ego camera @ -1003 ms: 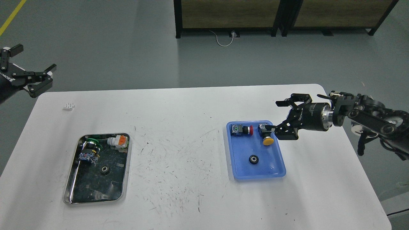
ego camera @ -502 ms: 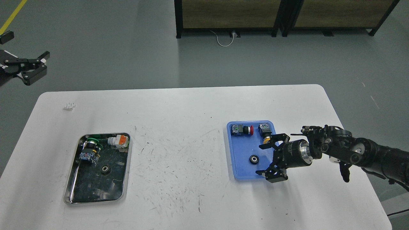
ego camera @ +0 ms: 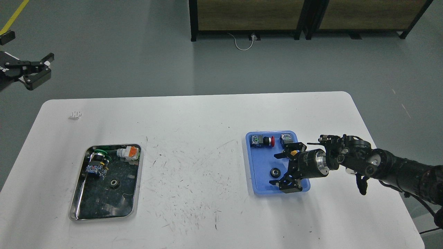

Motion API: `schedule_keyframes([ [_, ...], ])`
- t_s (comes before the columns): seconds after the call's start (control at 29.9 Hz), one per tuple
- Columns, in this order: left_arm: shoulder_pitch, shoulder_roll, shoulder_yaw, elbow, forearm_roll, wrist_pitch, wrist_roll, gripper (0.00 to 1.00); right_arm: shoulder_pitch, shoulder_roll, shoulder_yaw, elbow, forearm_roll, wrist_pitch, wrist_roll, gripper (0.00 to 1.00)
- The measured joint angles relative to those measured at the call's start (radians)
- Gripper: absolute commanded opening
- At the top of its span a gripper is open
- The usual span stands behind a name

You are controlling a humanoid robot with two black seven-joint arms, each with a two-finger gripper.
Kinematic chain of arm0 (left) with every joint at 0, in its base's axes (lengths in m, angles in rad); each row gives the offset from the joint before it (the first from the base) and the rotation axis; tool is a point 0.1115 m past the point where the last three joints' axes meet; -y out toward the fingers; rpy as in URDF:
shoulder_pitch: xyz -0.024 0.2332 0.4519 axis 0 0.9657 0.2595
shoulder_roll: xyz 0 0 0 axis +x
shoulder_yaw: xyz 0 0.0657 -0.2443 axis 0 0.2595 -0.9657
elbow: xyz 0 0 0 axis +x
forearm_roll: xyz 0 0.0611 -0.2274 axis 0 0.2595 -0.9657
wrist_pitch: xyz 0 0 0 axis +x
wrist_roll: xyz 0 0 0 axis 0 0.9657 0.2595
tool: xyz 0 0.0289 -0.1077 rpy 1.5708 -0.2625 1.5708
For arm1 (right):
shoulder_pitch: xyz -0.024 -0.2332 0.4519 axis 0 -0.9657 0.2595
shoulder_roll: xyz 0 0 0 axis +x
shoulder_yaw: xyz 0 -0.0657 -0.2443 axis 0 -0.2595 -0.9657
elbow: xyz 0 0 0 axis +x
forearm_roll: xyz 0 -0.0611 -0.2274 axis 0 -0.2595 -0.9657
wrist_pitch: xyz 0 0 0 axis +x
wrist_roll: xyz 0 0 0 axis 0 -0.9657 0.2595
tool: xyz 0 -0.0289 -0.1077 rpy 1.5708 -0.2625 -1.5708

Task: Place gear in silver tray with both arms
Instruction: 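Reach the right gripper down to the second black gear, then close the right gripper around the second gear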

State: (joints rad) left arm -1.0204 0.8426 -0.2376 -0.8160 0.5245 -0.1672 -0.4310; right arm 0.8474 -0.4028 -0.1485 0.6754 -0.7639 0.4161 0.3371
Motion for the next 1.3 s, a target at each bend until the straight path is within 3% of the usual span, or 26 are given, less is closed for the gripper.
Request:
schedule_keyframes([
  [0.2, -0.001, 0.010, 0.000, 0.000, 0.000, -0.001, 0.000, 0.98, -0.005, 0.016, 0.000, -0.020, 0.001, 0.000, 0.003, 0.79],
  [0.94, -0.007, 0.013, 0.000, 0.008, 0.000, -0.002, 0.012, 0.98, -0.012, -0.002, 0.003, -0.018, 0.002, 0.013, 0.012, 0.60],
  [1.3, -0.008, 0.013, 0.000, 0.012, 0.000, -0.002, 0.014, 0.98, -0.015, 0.000, 0.004, -0.017, -0.002, 0.017, 0.013, 0.42],
])
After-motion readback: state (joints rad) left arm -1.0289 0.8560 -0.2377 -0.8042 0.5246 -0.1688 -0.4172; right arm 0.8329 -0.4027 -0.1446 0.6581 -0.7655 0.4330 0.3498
